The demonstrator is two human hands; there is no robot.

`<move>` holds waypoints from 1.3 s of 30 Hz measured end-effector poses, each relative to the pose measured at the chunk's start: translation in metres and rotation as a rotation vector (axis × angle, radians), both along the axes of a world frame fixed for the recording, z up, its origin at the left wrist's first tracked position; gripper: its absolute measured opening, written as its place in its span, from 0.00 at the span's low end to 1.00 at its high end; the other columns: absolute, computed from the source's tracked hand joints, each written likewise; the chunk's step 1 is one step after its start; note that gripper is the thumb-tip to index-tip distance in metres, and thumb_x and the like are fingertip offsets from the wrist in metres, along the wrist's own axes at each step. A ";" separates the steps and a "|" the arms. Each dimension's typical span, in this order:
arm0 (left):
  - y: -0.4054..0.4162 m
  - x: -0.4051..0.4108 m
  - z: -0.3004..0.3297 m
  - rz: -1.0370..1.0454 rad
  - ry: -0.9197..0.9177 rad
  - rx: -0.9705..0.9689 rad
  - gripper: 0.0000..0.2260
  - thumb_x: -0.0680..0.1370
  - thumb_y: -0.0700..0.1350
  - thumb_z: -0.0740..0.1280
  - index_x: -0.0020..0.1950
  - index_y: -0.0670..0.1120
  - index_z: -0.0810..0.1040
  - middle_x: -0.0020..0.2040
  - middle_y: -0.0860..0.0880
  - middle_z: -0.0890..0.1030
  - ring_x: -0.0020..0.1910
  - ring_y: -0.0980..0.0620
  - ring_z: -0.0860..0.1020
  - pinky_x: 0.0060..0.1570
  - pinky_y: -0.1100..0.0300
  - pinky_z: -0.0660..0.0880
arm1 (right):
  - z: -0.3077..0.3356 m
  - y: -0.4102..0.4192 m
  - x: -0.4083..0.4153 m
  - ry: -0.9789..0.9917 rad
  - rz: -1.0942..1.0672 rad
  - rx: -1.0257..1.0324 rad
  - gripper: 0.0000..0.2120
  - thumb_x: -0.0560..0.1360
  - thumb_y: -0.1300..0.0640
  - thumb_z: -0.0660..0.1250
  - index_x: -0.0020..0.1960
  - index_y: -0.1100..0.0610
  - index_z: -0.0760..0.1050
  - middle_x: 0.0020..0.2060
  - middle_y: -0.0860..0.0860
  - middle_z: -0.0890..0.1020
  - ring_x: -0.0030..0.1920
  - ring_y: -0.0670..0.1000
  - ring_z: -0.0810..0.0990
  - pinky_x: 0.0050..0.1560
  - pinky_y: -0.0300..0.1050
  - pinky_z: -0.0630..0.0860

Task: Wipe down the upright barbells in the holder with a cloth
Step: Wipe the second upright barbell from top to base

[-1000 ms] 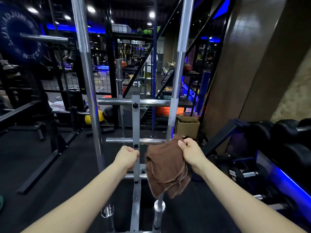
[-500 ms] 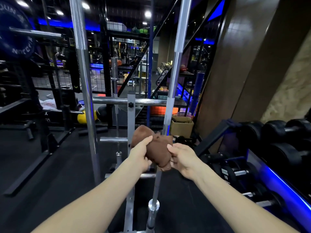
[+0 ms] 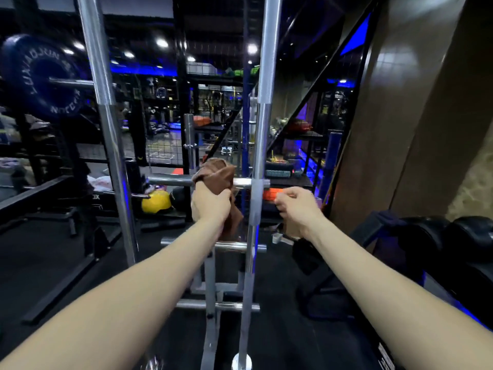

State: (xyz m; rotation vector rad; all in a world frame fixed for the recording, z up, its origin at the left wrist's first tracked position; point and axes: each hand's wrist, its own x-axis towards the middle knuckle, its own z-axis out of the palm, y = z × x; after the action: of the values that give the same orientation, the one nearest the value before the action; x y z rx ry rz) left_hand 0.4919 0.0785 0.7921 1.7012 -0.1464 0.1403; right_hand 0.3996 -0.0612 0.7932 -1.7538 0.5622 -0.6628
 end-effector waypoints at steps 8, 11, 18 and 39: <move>-0.063 -0.010 0.005 -0.085 -0.092 0.316 0.34 0.68 0.59 0.69 0.67 0.40 0.67 0.65 0.38 0.68 0.66 0.39 0.66 0.66 0.51 0.63 | 0.060 -0.040 0.054 -0.132 0.409 -0.211 0.17 0.77 0.48 0.64 0.59 0.57 0.76 0.50 0.53 0.80 0.50 0.54 0.79 0.55 0.53 0.76; -0.063 -0.010 -0.004 -0.154 0.027 0.014 0.38 0.67 0.73 0.59 0.68 0.49 0.70 0.70 0.42 0.68 0.71 0.40 0.64 0.69 0.40 0.61 | 0.067 -0.036 0.056 -0.199 0.558 -0.252 0.18 0.78 0.47 0.62 0.39 0.60 0.68 0.32 0.54 0.69 0.32 0.49 0.69 0.38 0.44 0.67; -0.072 -0.016 0.000 0.233 -0.358 -0.144 0.11 0.75 0.52 0.69 0.43 0.46 0.74 0.46 0.45 0.74 0.45 0.51 0.74 0.46 0.59 0.70 | 0.064 -0.051 0.067 -0.300 0.652 -0.314 0.19 0.80 0.53 0.61 0.33 0.58 0.64 0.25 0.48 0.62 0.30 0.48 0.61 0.37 0.44 0.60; -0.114 -0.033 -0.015 0.425 -0.399 0.532 0.24 0.80 0.53 0.59 0.71 0.42 0.62 0.62 0.42 0.68 0.59 0.41 0.67 0.56 0.47 0.65 | 0.067 -0.058 0.074 -0.266 0.708 -0.311 0.18 0.79 0.50 0.62 0.39 0.64 0.70 0.29 0.52 0.69 0.34 0.52 0.68 0.41 0.58 0.75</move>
State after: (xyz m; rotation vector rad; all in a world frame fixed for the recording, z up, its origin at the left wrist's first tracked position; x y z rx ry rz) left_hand 0.4591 -0.0357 0.7770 2.2005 -0.1211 0.8193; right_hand 0.4739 -0.1192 0.8600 -1.9414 -0.3632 -0.4731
